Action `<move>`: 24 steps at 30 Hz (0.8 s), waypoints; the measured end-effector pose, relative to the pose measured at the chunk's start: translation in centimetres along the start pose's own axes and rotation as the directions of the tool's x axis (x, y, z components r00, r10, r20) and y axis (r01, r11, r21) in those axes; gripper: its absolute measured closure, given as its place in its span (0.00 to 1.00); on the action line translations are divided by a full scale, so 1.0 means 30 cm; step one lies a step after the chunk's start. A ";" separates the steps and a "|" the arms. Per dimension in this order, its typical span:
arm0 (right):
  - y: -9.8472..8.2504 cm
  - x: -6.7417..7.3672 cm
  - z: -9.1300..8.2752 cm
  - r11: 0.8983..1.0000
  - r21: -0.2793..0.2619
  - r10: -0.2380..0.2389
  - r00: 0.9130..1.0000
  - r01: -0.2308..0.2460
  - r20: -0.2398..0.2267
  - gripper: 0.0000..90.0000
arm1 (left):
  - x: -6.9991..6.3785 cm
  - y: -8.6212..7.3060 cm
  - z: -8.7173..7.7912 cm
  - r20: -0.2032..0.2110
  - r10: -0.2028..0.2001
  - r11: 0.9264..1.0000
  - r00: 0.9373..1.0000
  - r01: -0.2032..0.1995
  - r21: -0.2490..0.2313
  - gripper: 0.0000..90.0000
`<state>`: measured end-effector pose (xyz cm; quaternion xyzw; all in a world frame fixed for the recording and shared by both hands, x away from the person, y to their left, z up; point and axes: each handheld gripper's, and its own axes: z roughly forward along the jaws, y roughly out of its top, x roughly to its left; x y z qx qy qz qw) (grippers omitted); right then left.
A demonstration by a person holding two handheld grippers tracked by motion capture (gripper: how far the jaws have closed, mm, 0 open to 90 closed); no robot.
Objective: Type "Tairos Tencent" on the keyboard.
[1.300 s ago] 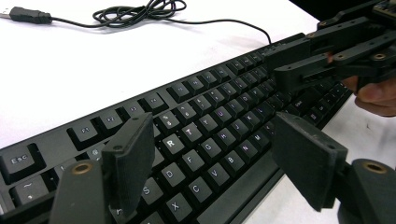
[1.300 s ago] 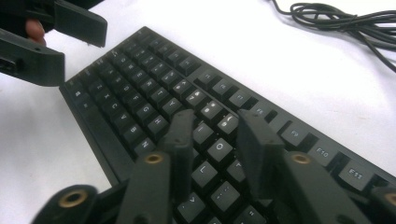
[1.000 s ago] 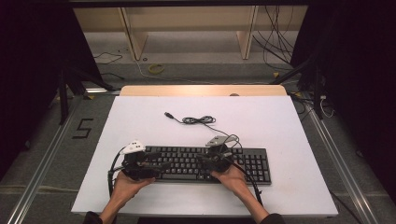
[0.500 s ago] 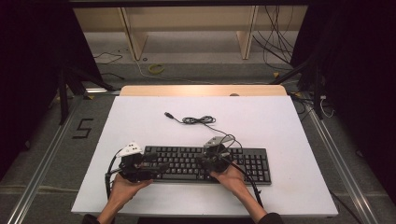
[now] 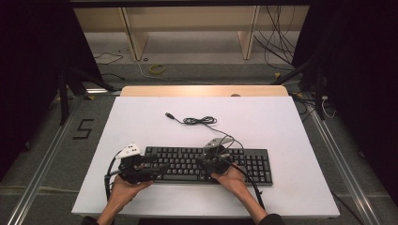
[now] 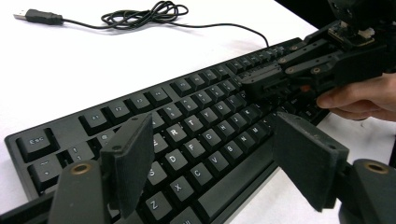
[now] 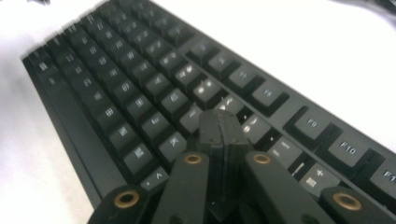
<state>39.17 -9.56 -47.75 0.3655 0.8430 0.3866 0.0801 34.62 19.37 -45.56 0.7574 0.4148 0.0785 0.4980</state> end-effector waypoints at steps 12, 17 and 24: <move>0.003 -0.002 -0.020 0.999 -0.037 0.025 1.000 -0.025 -0.003 1.00 | 0.015 0.000 0.003 -0.013 -0.005 1.000 1.000 0.005 0.006 0.35; 0.010 -0.004 -0.059 0.995 -0.093 0.036 0.999 -0.039 -0.032 0.96 | 0.021 0.001 0.005 -0.016 -0.009 1.000 1.000 0.009 0.007 0.38; 0.010 -0.002 -0.096 0.993 -0.112 0.039 0.997 -0.046 -0.059 0.71 | 0.029 0.003 0.012 -0.036 -0.007 1.000 0.999 0.008 0.026 0.44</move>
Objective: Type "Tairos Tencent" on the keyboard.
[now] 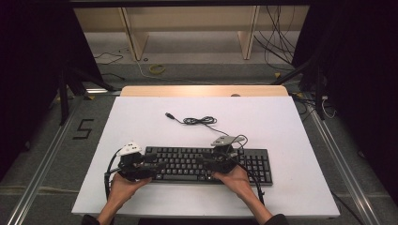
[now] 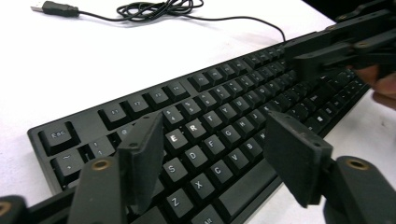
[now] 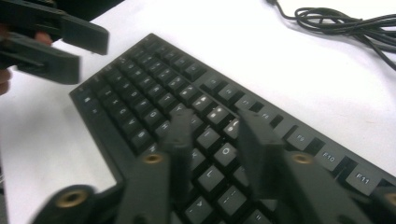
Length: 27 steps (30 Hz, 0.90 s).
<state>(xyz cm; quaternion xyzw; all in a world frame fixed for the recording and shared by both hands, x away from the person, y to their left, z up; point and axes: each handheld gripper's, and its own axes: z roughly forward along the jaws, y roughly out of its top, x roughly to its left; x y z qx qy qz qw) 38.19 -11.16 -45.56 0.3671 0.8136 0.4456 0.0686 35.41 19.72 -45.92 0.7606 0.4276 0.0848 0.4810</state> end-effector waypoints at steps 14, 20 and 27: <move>-0.012 0.037 -0.054 1.000 -0.006 -0.021 1.000 0.021 -0.012 0.43 | 0.016 0.004 0.029 -0.064 -0.009 0.995 0.998 0.015 0.098 0.75; -0.032 0.042 -0.070 1.000 -0.017 -0.015 1.000 0.015 -0.008 0.41 | 0.014 0.002 0.051 -0.082 0.021 0.990 0.996 -0.009 0.144 0.89; -0.050 0.041 -0.087 0.999 -0.031 -0.020 1.000 0.020 -0.018 0.40 | 0.012 0.004 0.062 -0.089 0.038 0.987 0.995 -0.023 0.160 0.99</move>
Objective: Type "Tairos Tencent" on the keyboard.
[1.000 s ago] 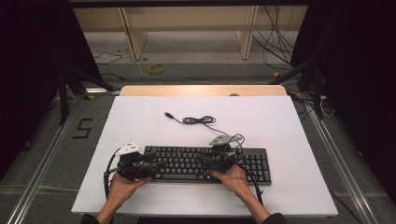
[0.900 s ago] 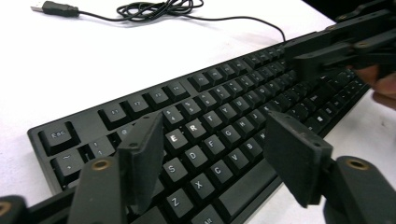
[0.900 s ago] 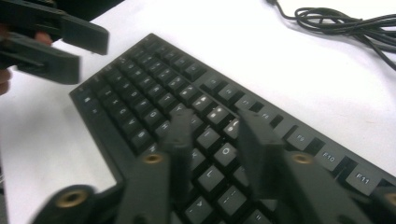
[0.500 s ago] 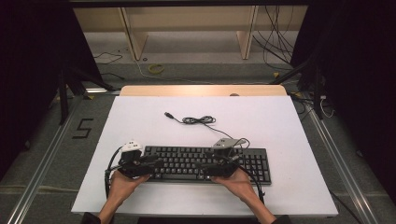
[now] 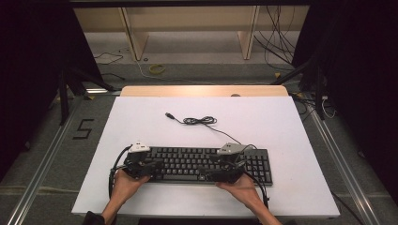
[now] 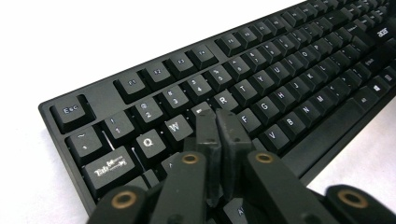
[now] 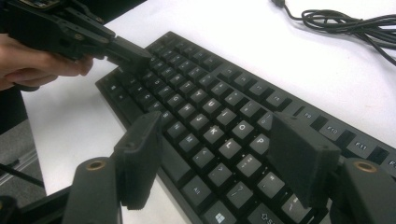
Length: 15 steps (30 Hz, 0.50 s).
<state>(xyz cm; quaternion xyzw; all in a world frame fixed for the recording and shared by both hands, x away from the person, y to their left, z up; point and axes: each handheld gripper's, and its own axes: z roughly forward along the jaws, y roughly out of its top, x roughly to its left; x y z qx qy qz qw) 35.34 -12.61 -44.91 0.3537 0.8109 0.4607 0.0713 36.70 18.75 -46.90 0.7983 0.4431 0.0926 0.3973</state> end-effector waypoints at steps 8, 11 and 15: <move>-0.014 0.014 -0.016 0.999 -0.032 -0.012 1.000 0.012 -0.015 0.36 | 0.000 0.004 0.014 0.002 -0.002 1.000 1.000 0.002 0.028 0.99; -0.016 0.019 -0.021 0.999 -0.033 -0.013 1.000 0.012 -0.019 0.36 | 0.002 0.004 0.016 0.002 -0.003 0.999 1.000 0.003 0.033 0.99; -0.018 0.021 -0.026 0.999 -0.034 -0.011 1.000 0.010 -0.020 0.36 | 0.001 0.004 0.019 -0.002 -0.006 0.999 1.000 0.006 0.040 0.99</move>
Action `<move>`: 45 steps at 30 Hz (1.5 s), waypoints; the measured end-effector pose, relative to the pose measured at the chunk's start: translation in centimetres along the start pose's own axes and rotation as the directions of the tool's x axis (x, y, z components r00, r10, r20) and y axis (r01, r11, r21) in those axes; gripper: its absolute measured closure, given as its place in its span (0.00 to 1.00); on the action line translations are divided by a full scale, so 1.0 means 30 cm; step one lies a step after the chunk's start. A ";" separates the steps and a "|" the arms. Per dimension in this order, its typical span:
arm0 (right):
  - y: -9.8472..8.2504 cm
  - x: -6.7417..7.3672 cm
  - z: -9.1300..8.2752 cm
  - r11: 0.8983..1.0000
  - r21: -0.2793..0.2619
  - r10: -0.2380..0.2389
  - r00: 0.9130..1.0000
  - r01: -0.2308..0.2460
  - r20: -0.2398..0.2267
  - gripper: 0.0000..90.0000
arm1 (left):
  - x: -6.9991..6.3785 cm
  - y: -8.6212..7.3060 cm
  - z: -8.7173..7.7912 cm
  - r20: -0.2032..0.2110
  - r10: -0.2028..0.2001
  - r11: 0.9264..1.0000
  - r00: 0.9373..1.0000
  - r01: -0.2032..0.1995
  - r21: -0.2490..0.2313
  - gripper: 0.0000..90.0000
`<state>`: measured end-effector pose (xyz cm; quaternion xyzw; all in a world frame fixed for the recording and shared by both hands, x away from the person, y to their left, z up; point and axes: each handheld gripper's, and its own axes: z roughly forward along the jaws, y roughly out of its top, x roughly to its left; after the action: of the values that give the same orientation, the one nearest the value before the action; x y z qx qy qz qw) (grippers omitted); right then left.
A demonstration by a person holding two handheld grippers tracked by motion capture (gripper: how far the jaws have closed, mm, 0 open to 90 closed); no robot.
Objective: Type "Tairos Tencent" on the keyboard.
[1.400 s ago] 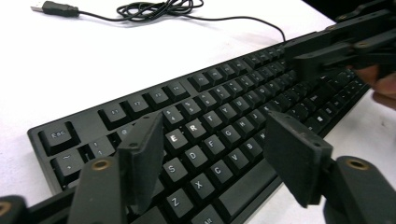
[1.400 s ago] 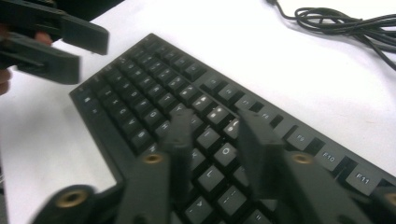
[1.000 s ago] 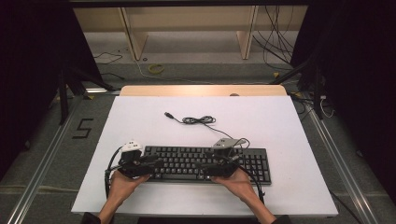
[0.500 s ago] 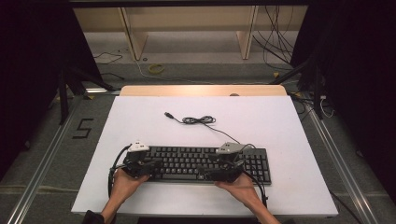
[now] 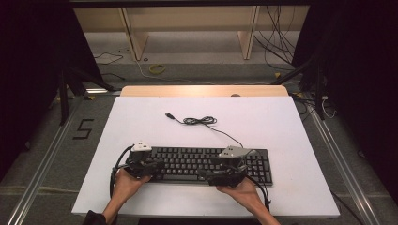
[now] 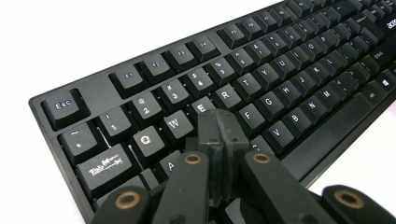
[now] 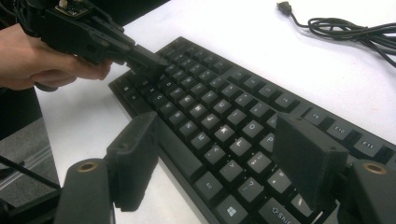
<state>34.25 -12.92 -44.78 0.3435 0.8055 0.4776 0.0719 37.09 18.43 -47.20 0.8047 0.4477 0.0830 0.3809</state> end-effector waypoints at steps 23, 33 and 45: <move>-0.008 -0.002 -0.009 1.000 0.004 0.003 1.000 -0.003 0.006 0.36 | 0.009 -0.010 0.013 0.003 -0.003 1.000 1.000 0.003 0.023 1.00; -0.009 -0.001 0.000 1.000 0.006 0.008 1.000 -0.008 0.003 0.36 | 0.006 0.000 -0.026 0.030 -0.028 0.999 0.999 0.029 -0.043 0.88; -0.001 -0.002 0.015 1.000 0.012 0.025 1.000 -0.025 -0.008 0.37 | 0.022 -0.012 -0.053 0.090 -0.062 0.991 0.994 0.072 -0.116 0.47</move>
<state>34.48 -12.65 -45.05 0.3521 0.8043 0.4749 0.0603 36.49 19.91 -46.46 0.7679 0.4520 0.0619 0.4496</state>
